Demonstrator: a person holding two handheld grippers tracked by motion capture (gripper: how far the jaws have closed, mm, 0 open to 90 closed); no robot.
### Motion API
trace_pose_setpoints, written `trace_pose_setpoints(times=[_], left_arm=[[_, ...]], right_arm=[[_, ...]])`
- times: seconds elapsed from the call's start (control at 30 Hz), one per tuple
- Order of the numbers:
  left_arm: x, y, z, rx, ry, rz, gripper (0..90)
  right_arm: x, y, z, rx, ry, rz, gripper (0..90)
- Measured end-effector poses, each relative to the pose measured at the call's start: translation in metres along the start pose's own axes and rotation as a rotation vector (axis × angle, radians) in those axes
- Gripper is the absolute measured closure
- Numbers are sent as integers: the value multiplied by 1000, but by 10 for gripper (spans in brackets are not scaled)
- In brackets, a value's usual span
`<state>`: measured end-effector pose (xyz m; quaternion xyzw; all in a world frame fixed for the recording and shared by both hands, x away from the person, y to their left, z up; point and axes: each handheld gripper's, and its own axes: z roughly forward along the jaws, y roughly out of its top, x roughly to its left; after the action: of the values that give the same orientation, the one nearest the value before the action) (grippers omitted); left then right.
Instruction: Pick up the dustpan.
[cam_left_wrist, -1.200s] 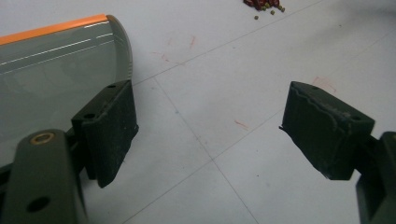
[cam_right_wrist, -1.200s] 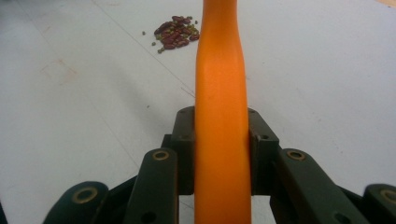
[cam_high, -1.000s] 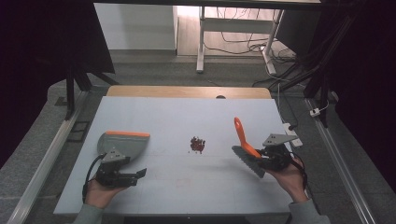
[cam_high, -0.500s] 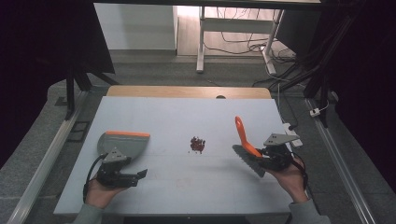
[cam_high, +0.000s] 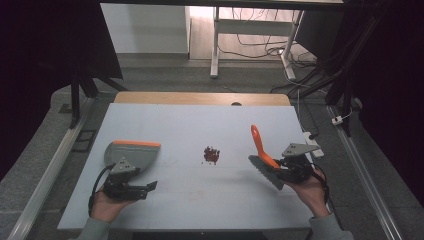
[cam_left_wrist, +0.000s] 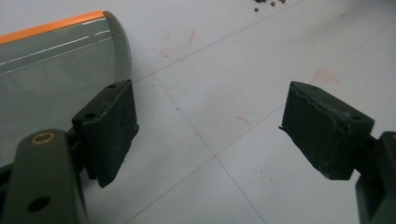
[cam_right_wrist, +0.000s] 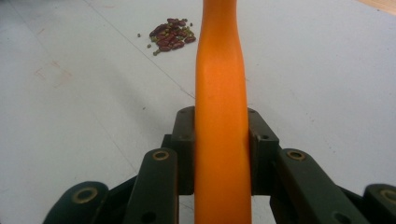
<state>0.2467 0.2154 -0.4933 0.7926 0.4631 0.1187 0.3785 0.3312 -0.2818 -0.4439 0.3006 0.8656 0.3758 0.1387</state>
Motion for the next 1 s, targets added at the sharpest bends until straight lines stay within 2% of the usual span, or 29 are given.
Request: trace_pose_setpoints(times=[0.2,0.4,0.7,0.93,1.0], left_arm=[[-2,3,-3,6,5,14,186],[-3,5,-11,16,26,0,186],[9,12,-18,56,73,-81,188],[22,22,-21,118,144,-130,186],[26,21,-24,103,160,-153,188]], right_arm=[[-1,-1,1,3,-3,6,704],[-1,-1,0,-1,-1,11,703],[-2,-1,0,-4,3,9,703],[-2,0,1,-1,3,9,704],[-3,0,1,1,1,9,703]])
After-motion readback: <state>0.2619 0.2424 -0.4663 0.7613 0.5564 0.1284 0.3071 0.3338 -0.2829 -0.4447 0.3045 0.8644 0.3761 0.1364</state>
